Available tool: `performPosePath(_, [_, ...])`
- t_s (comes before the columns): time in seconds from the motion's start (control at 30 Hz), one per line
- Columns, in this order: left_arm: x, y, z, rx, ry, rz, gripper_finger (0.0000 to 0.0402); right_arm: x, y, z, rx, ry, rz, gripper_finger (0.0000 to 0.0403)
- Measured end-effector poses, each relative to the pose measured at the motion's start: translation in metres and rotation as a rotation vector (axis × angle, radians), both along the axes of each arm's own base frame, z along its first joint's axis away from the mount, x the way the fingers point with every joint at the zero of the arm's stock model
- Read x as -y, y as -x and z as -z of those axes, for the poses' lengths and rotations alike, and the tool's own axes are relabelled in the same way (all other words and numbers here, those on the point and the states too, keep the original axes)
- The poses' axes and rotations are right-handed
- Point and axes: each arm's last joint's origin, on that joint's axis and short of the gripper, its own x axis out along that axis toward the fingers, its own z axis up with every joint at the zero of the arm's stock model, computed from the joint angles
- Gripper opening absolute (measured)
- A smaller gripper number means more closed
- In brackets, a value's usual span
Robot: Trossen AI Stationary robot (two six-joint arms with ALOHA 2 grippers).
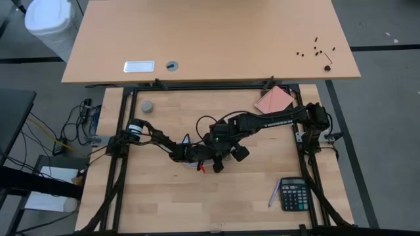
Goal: Screw lightbulb
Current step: Insert the lightbulb into the lamp
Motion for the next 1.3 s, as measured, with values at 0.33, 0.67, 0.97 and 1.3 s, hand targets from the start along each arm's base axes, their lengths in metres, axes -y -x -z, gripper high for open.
performPosePath(0.33, [0.001,0.0,0.0,-0.005,-0.015,0.016,0.0193,0.0,0.004,0.016,-0.031,0.015,-0.006,0.0378])
performPosePath(0.67, [0.001,0.0,0.0,-0.006,-0.017,0.016,0.0193,0.001,0.002,0.019,-0.001,0.015,-0.001,0.0375])
performPosePath(0.97, [0.001,0.0,0.0,-0.008,-0.017,0.017,0.0193,0.004,0.001,0.022,0.016,0.001,0.004,0.0373])
performPosePath(1.3, [0.001,0.0,0.0,-0.008,-0.017,0.016,0.0193,0.004,0.003,0.022,0.0,0.002,0.004,0.0306])
